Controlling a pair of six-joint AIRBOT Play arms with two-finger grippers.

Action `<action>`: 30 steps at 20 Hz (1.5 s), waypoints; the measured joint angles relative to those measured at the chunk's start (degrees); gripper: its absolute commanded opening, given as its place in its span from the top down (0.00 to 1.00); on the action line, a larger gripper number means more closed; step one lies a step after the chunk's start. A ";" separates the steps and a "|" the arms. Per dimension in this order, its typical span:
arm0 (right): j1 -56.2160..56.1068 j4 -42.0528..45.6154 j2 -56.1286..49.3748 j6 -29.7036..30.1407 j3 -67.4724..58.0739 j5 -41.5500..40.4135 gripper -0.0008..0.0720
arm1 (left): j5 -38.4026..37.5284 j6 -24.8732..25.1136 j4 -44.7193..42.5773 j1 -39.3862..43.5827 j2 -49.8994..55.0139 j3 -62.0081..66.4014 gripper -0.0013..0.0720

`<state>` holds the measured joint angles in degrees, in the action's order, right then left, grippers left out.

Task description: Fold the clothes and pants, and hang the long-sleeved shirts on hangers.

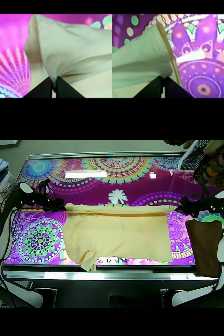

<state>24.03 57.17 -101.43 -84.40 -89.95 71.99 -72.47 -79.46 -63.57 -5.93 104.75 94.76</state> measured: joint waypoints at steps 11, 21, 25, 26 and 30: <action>-5.33 14.36 -0.11 -6.62 0.02 11.06 0.95 | -16.20 -5.11 -0.17 0.07 0.24 -0.37 0.96; -9.81 22.38 -0.15 -11.32 0.22 12.79 0.93 | -19.85 -7.63 -5.14 3.34 1.88 -3.43 0.96; -9.99 22.18 -0.28 -11.87 1.42 14.05 0.52 | -18.40 -7.98 -6.27 4.00 2.16 -3.78 0.65; -9.99 21.97 -0.46 -11.89 1.70 14.64 0.44 | -18.23 -8.04 -6.51 4.04 2.16 -3.80 0.51; -9.40 21.90 0.35 -11.21 2.27 17.55 0.39 | -18.40 -8.68 -7.52 3.98 0.37 -3.80 0.33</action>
<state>14.63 79.07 -101.08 -95.61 -87.68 89.54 -90.87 -88.14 -71.09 -1.96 105.12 90.96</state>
